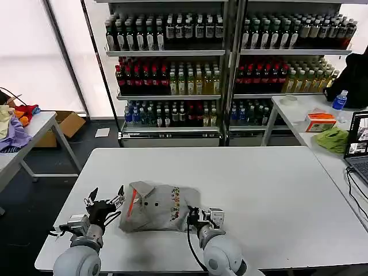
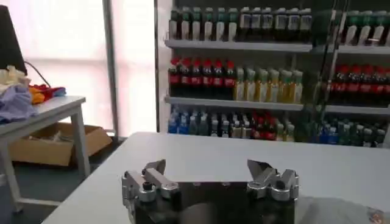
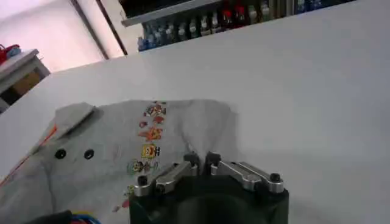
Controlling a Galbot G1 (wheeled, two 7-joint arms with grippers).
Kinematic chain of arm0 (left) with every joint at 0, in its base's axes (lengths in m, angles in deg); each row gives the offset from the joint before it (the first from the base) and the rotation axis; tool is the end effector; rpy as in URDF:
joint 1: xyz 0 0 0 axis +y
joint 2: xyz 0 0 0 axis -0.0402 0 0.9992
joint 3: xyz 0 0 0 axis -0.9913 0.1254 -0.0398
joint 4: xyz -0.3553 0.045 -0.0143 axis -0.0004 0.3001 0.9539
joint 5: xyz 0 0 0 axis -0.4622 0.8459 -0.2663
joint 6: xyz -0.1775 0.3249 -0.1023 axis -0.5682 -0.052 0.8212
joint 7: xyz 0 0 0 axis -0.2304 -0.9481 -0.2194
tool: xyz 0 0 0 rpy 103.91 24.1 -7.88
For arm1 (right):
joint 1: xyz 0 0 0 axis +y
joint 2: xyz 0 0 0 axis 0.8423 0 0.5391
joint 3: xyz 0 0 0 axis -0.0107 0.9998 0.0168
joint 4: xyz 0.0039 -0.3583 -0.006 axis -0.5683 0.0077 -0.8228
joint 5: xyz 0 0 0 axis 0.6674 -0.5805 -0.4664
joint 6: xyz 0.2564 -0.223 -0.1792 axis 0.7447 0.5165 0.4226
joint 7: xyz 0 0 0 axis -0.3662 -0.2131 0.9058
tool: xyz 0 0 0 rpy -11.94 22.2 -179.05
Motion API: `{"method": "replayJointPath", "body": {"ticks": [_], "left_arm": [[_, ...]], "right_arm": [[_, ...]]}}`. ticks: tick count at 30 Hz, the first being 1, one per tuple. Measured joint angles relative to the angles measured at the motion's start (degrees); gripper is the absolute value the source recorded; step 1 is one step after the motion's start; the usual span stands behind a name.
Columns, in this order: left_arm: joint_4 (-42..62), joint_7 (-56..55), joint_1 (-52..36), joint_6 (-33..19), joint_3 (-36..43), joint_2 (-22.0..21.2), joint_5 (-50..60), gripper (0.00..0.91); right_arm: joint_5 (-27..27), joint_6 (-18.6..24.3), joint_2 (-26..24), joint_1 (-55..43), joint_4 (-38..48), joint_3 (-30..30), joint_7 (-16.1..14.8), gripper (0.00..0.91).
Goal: Fold and organize the clothes.
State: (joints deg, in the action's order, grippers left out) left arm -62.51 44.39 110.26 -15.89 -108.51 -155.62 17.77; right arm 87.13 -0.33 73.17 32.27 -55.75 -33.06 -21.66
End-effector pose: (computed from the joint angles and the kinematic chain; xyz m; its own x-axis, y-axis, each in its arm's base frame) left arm 0.2714 0.0587 -0.2686 -0.9595 -0.0702 0.2729 -0.0814 0.9962 -0.0300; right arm 0.3018 0.1335 -0.2766 -0.7765 -0.2684 0.5701 -0.1435 0.9563 0.2548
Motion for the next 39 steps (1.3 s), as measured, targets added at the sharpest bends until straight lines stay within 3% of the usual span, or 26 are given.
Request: {"method": "replayJointPath", "body": {"ticks": [17, 18, 19, 34, 39], "left_arm": [[-0.91, -0.33, 0.44, 1.01, 0.64, -1.31, 0.18, 0.907], [-0.91, -0.33, 0.42, 1.08, 0.72, -1.38, 0.24, 0.907], [-0.91, -0.32, 0.43, 1.14, 0.81, -1.41, 0.28, 0.907], [-1.26, -0.01, 1.34, 1.38, 1.79, -1.99, 0.89, 0.907], [-1.58, 0.00, 1.69, 1.39, 1.93, -2.23, 0.94, 0.907]], "right_arm": [[-1.15, -0.15, -9.66, -1.11, -0.03, -8.65, -4.35, 0.020], [-1.28, -0.15, -10.19, -0.84, 0.06, -9.30, -4.72, 0.282], [-1.40, -0.15, -10.61, -0.61, 0.11, -9.80, -5.02, 0.907], [-9.16, 0.15, -13.30, 5.92, -6.32, -16.99, -9.89, 0.907], [-8.67, -0.06, -14.39, 8.54, -10.13, -16.96, -9.84, 0.907]]}}
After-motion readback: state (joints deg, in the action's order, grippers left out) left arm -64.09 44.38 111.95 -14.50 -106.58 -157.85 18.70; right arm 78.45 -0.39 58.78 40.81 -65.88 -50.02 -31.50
